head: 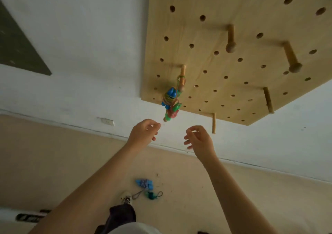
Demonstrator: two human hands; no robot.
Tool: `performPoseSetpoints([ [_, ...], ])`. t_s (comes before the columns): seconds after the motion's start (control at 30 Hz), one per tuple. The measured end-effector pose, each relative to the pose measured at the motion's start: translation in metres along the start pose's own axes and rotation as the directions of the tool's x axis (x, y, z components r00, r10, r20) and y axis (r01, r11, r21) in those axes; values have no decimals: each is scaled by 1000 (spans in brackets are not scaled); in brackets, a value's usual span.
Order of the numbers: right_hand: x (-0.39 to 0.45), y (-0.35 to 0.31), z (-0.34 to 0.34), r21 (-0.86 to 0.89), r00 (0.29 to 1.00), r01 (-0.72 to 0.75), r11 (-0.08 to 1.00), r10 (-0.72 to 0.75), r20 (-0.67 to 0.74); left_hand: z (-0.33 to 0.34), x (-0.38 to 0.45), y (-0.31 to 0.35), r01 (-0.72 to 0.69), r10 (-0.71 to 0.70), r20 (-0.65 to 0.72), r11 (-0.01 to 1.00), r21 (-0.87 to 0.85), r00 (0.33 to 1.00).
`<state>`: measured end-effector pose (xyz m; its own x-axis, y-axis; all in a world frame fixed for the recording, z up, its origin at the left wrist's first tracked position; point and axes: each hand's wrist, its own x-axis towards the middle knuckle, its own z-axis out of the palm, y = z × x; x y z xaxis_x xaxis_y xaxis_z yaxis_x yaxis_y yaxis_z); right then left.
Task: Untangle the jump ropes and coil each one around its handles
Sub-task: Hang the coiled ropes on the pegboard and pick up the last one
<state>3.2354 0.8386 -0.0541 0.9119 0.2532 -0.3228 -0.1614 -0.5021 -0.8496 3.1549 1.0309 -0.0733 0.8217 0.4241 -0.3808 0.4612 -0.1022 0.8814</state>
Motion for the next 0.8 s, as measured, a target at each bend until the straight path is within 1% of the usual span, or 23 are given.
performPoseSetpoints([
  [0.1,-25,54,-7,-98,996,-15,995,23,81,19,-34,-36,37,-37,-5,998,47,999],
  [0.23,-47,140,-13,-130,987,-43,991,62,147,70,-75,-92,117,-116,-15,987,113,993],
  [0.33,-54,219,-5,-164,977,-97,982,126,173,116,-81,-150,178,-191,57,966,187,980],
  [0.4,-50,272,10,-154,973,-126,980,152,172,142,-70,-197,184,-209,85,955,233,974],
  [0.47,-36,328,34,-148,968,-151,977,177,180,163,-48,-251,192,-220,90,949,252,971],
  [0.57,1,418,84,-153,955,-183,971,213,207,190,0,-352,205,-231,60,937,284,971],
  [0.7,61,551,167,-196,948,-191,962,232,217,224,74,-512,213,-238,37,919,331,971],
  [0.8,107,645,225,-237,933,-234,943,286,220,248,130,-624,163,-194,50,918,362,980],
])
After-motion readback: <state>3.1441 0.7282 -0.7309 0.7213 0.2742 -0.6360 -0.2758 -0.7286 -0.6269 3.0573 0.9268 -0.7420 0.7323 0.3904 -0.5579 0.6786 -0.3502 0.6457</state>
